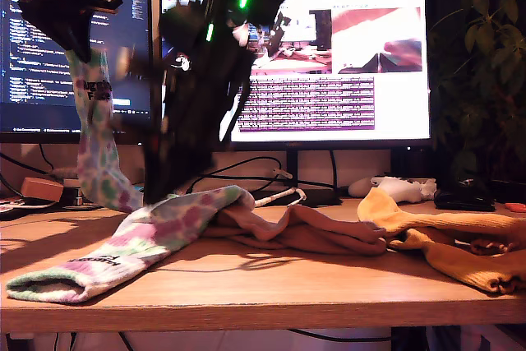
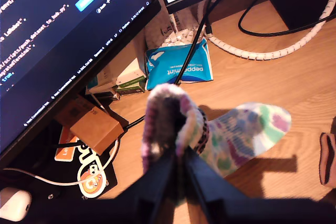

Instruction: Pair up the socks based on colour and pattern, by placing them on top of one another

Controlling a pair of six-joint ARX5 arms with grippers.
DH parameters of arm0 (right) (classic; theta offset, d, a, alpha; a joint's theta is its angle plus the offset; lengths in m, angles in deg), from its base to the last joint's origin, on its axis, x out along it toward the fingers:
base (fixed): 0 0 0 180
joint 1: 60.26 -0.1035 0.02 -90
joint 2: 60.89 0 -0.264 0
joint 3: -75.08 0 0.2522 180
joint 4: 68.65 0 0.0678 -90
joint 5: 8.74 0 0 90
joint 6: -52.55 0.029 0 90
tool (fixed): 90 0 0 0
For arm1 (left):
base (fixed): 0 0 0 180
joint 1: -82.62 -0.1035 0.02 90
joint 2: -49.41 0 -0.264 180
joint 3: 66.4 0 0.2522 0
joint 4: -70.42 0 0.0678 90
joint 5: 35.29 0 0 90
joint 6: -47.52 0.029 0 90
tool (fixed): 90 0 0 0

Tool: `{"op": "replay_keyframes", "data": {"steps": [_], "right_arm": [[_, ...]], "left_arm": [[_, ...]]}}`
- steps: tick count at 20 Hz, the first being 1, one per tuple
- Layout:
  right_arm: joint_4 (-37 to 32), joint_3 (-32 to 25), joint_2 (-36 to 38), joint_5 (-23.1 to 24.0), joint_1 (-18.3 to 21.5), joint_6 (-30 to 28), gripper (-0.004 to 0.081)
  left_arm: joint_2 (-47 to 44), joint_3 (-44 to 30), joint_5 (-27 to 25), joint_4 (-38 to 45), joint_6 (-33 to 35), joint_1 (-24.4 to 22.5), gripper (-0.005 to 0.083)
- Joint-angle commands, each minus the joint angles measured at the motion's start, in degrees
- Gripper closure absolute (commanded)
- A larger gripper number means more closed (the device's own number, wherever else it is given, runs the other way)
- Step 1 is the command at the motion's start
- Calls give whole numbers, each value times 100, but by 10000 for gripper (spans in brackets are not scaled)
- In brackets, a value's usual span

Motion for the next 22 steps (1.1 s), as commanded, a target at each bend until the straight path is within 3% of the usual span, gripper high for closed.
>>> {"op": "replay_keyframes", "data": {"steps": [1, 5, 7, 10, 17, 19, 22], "right_arm": [[92, -94, 11, 0, -35, 13, 783], [15, -223, 155, 28, -31, 164, 783], [-251, -505, 450, 256, 26, 164, 783], [-789, -1303, 1108, 481, 157, 310, 783], [-2203, -4026, 2616, 979, 793, 363, 783], [-2529, -4476, 2706, 984, 1067, 557, 783], [-2549, -4618, 2621, 944, 1360, 597, 783]], "left_arm": [[-63, 48, 11, 17, -33, -11, 794], [-63, 48, 13, -22, -33, -11, 794], [-63, 48, 50, -35, -31, -13, 794], [-63, 48, 57, -52, -31, -15, 794], [-63, 48, 160, -57, -33, -15, 794], [-63, 48, 160, -103, -31, -15, 794], [-63, 48, 157, -136, -31, -15, 794]]}}
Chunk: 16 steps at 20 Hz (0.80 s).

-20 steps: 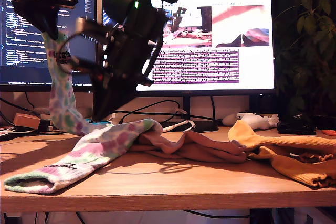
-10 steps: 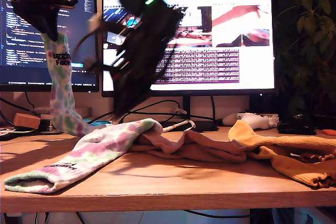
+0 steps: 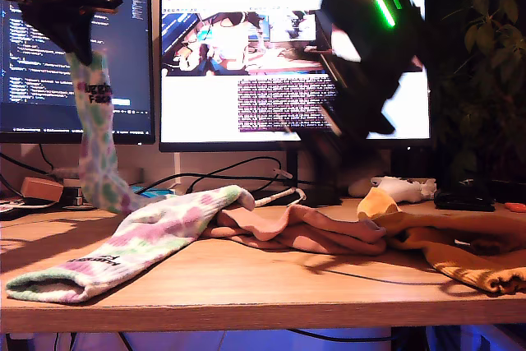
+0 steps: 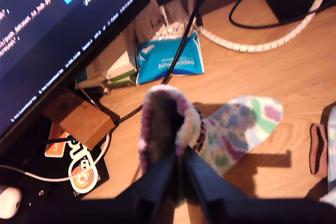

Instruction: Pair up the socks based on colour and pattern, by placing them on top of one another

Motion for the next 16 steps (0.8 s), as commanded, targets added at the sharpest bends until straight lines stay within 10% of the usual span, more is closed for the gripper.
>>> {"op": "replay_keyframes", "data": {"steps": [1, 16], "right_arm": [[-140, 46, 17, -2, 79, 22, 783], [859, -11, -732, -350, 306, 658, 783]], "left_arm": [[-63, 48, 4, 42, -31, -11, 794], [-63, 48, 4, 63, -11, -11, 794]]}}
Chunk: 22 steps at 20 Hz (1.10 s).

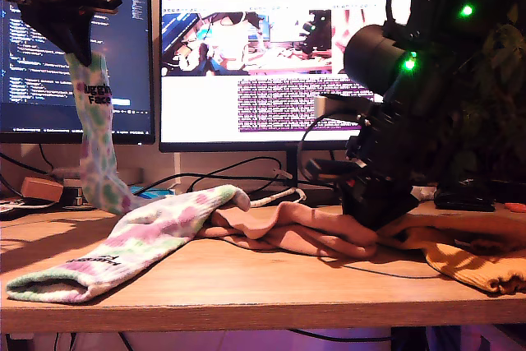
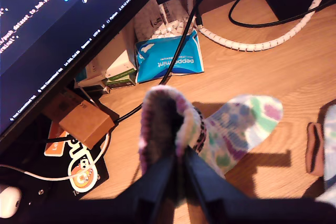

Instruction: Pair up the socks based on colour and pattern, by placing them on top of one another

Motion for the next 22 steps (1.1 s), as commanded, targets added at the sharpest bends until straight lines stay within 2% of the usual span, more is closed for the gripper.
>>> {"op": "replay_keyframes", "data": {"steps": [1, 4, 9, 13, 17, 19, 22], "right_arm": [[608, -229, -293, -7, -122, 243, 783], [1196, -229, -269, -35, -374, 282, 783], [1320, -227, -160, -459, -1038, 671, 783], [1443, -225, 33, -485, -1316, 828, 783], [1246, -212, 280, -782, -1362, 748, 783], [1226, -210, 365, -540, -1338, 671, 783], [1222, -195, 459, -297, -1056, 479, 783]], "left_arm": [[-63, 48, 7, 66, -11, -11, 794], [-63, 48, 7, 68, -11, -11, 794], [-63, 48, 7, 63, -11, -11, 794], [-63, 48, 7, 63, -11, -11, 794], [-63, 48, 7, 66, -11, -11, 794], [-63, 48, 7, 63, -11, -11, 794], [-63, 48, 7, 63, -11, -11, 794]]}}
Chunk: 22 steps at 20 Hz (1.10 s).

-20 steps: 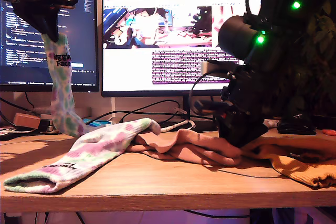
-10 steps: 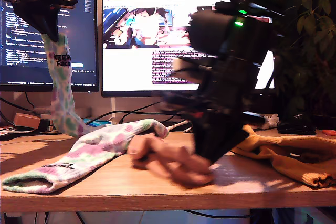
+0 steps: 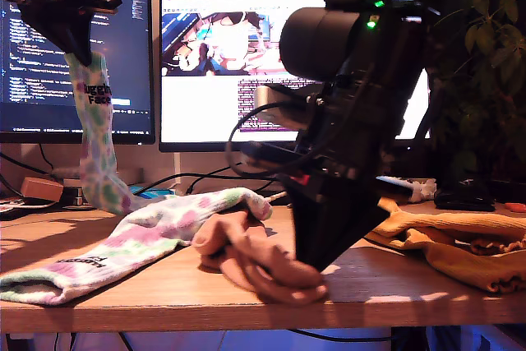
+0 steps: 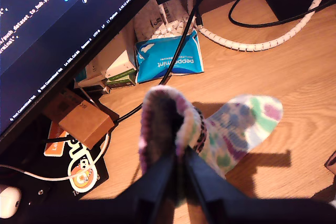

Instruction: Pair up the socks based on colour and pattern, by placing them on top of one another

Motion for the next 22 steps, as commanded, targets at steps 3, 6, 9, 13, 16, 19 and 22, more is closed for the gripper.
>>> {"op": "replay_keyframes", "data": {"steps": [3, 6, 9, 13, 16, 19, 22], "right_arm": [[-144, -37, 111, 15, 363, -295, 783], [-341, 120, 111, 0, 409, -411, 783], [-76, 352, 111, -343, 409, -413, 783], [-514, 389, 111, -590, 409, -444, 783], [-1307, 389, 20, -640, 409, -557, 783], [-1978, 391, -278, -802, 470, -546, 783], [-2490, 448, -640, -940, 487, -492, 783]], "left_arm": [[-63, 48, 7, 63, -13, -11, 794], [-63, 48, 7, 63, -13, -11, 794], [-63, 48, 7, 66, -9, -11, 794], [-63, 48, 7, 70, 28, -11, 794], [-63, 48, 7, 96, 28, -11, 794], [-63, 48, 7, 101, 28, -11, 794], [-63, 48, 9, 96, 28, -11, 794]]}}
